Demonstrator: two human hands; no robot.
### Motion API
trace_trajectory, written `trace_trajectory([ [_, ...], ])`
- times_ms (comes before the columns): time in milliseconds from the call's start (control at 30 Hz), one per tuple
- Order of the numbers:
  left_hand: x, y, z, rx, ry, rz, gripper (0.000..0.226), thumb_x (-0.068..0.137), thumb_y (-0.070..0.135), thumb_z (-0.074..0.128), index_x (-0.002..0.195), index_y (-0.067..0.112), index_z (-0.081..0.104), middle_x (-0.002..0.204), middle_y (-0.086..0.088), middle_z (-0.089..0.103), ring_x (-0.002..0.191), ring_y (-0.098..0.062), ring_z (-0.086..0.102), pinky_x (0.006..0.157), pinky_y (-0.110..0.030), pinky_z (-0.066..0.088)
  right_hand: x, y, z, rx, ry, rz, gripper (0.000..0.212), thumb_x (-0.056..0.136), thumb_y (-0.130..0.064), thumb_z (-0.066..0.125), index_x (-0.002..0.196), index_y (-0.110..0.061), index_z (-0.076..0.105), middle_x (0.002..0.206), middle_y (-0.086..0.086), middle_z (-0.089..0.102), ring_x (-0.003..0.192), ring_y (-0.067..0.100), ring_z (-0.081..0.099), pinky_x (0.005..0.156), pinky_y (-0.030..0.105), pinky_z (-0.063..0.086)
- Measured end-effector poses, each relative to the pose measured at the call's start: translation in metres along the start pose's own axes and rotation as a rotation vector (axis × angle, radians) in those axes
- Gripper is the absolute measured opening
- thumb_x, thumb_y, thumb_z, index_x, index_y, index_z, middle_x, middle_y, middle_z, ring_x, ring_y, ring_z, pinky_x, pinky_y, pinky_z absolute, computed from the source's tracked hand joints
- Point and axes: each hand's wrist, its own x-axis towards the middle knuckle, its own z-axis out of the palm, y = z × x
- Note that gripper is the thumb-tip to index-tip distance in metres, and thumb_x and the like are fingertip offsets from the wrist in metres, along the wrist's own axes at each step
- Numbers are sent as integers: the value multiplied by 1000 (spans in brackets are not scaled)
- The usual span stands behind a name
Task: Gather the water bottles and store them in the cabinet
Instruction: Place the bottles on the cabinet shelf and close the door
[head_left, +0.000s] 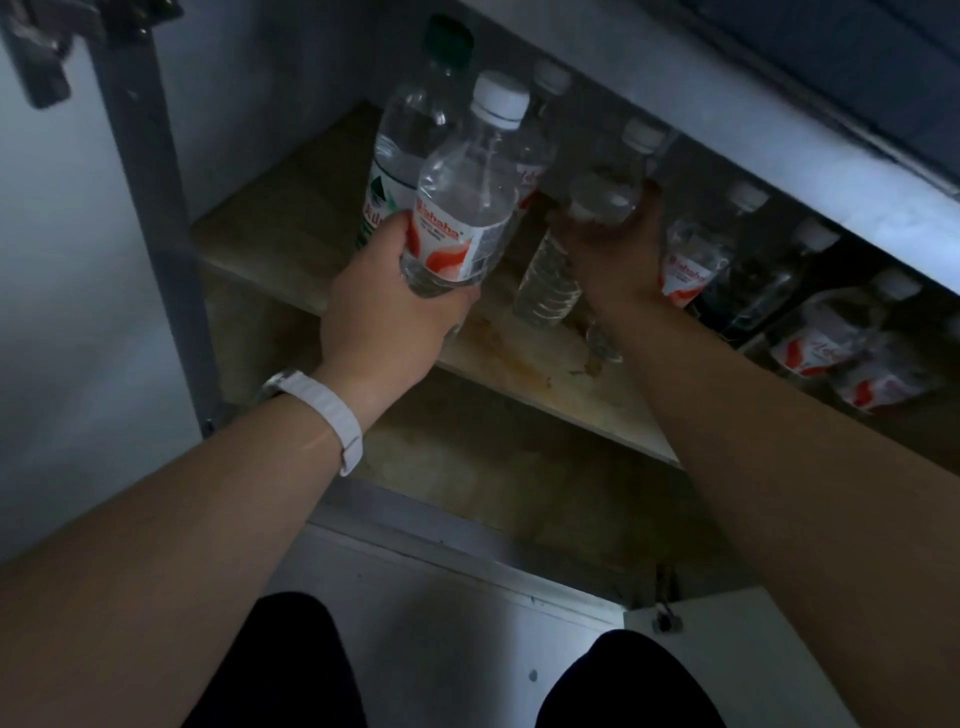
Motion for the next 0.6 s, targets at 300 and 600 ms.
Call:
trace_trajectory([
  [300,2,0,6,39,26,25,56,80,41,81,130,37,54,123,19,63,116,-7,59,96,-32,50,-12,43,15,2,-89,175,57,87,-25,72,133,-12,41,105,-8,52,78,-3,51,52,-2,35],
  [600,12,0,35,43,64,62,56,80,39,82,128,34,55,129,15,64,122,-10,59,98,-30,49,-20,57,20,-58,25,159,56,91,-36,63,136,-16,37,136,2,52,126,20,49,92,16,27],
])
